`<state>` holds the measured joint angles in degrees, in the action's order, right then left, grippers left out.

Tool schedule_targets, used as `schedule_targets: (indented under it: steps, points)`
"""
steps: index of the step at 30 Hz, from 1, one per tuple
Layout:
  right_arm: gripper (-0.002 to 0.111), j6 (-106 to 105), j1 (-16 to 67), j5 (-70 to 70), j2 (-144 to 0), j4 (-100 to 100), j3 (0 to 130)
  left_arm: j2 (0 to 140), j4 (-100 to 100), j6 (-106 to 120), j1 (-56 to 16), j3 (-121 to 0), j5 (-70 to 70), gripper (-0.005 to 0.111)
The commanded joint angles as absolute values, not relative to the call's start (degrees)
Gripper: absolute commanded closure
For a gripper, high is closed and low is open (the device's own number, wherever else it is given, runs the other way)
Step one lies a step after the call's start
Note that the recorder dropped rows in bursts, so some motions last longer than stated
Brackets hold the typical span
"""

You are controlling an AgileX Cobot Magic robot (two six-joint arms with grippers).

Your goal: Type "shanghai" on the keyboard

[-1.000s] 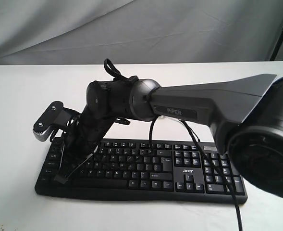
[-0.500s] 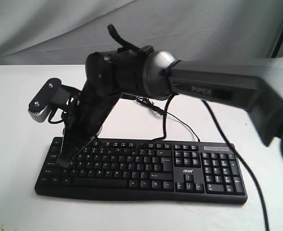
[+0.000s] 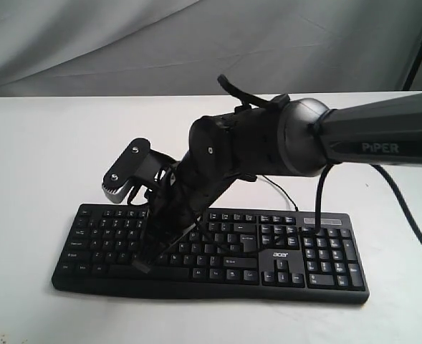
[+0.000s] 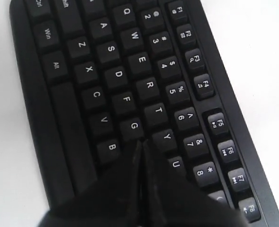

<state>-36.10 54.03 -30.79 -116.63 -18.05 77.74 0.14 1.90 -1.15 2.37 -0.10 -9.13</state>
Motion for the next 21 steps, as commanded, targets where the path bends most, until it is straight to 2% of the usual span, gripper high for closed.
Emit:
schedule_targets:
  steps: [1, 21]
  points:
    - [0.108, -38.01, 53.83, -28.59, -117.62, -20.34, 77.47, 0.00, 1.90, -1.31, 2.00, 0.00, -8.79, 0.107]
    - [0.108, -41.56, 53.13, -27.15, -120.88, -23.78, 77.47, 0.00, 1.90, -1.31, 2.00, 0.00, -8.79, 0.107]
